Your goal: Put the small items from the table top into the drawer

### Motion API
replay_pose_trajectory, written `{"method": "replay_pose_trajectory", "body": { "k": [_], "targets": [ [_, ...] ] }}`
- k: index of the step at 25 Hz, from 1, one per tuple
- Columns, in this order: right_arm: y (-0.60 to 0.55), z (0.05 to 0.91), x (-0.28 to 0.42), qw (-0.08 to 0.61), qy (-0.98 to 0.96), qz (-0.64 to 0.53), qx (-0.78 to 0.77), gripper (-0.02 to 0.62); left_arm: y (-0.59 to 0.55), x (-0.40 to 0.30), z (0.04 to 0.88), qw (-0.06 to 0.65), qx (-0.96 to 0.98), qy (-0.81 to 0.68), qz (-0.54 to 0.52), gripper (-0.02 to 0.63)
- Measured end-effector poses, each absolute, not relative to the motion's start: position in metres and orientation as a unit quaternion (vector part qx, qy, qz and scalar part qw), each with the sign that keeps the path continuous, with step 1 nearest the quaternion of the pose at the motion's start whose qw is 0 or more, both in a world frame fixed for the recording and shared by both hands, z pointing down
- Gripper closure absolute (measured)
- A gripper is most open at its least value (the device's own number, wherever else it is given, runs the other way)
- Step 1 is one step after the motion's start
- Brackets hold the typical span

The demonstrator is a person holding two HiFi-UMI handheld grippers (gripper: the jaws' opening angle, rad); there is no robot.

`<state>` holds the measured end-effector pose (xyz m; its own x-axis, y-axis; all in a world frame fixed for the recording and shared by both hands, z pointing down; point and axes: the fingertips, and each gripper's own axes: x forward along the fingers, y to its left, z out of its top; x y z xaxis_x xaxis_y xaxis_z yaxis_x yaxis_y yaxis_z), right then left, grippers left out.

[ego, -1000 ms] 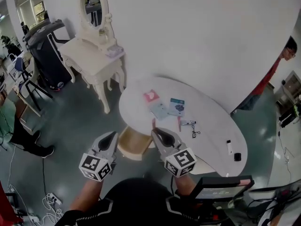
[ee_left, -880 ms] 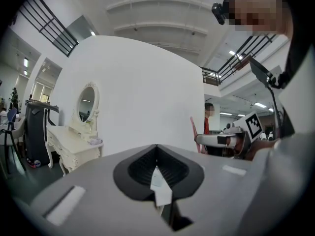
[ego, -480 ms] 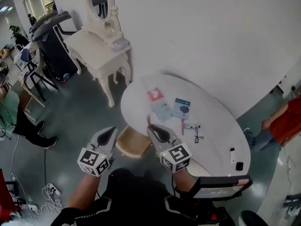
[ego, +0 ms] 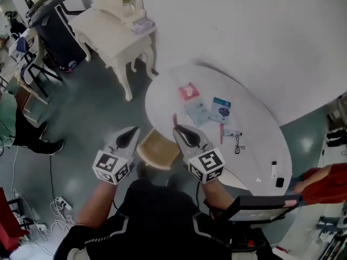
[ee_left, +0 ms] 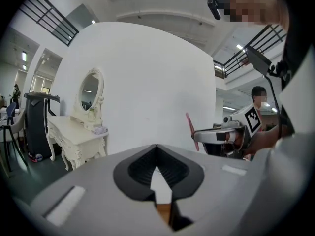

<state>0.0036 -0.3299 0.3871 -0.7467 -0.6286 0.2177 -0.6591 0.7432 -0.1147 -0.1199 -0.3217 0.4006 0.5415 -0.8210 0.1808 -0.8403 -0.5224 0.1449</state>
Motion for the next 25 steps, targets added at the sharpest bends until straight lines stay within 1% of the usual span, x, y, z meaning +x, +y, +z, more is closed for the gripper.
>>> {"method": "replay_pose_trajectory", "body": {
  "k": [10, 25],
  "targets": [
    [-0.349, 0.457, -0.03, 0.139, -0.924, 0.124, 0.333, 0.549, -0.354, -0.129, 0.458, 0.152, 0.877, -0.449, 0.073, 0.607],
    [-0.313, 0.584, -0.068, 0.256, -0.918, 0.145, 0.264, 0.549, -0.345, -0.121, 0.57, 0.217, 0.864, -0.428, 0.155, 0.607]
  ]
}}
